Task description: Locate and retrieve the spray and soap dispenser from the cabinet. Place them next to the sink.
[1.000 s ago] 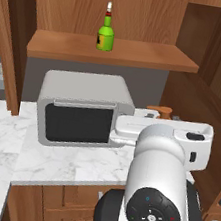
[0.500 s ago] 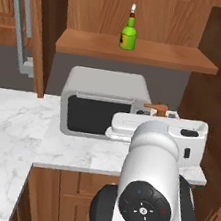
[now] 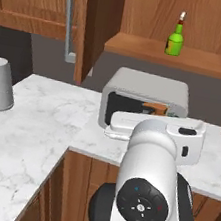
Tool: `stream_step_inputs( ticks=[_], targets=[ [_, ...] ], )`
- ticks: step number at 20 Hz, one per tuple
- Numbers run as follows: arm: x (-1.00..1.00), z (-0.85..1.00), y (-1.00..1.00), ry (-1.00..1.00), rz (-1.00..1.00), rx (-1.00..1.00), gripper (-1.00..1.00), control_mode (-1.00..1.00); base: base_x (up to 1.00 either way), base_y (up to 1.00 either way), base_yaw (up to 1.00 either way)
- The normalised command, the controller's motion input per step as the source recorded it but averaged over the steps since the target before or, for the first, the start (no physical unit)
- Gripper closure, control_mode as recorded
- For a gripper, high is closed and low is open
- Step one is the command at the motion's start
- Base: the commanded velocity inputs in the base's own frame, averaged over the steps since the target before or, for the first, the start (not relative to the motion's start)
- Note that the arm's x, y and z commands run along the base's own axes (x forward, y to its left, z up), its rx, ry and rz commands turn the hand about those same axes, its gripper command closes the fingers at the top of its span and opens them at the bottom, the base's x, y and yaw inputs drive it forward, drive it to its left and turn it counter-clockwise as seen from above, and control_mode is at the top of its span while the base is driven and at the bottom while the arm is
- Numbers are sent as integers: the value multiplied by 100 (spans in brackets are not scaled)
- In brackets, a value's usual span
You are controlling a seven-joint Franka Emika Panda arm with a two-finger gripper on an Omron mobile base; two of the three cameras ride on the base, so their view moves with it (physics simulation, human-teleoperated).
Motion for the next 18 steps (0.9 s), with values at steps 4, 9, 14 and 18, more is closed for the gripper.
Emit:
stream_step_inputs(
  ticks=[4, 9, 14, 18],
  targets=[
    [0, 0, 0, 0, 0, 0, 100, 100, 0, 14, 50],
    [0, 0, 0, 0, 0, 0, 100, 100, 0, 11, 50],
    [0, 0, 0, 0, 0, 0, 100, 100, 0, 13, 50],
    [0, 0, 0, 0, 0, 0, 100, 100, 0, 22, 50]
  ],
)
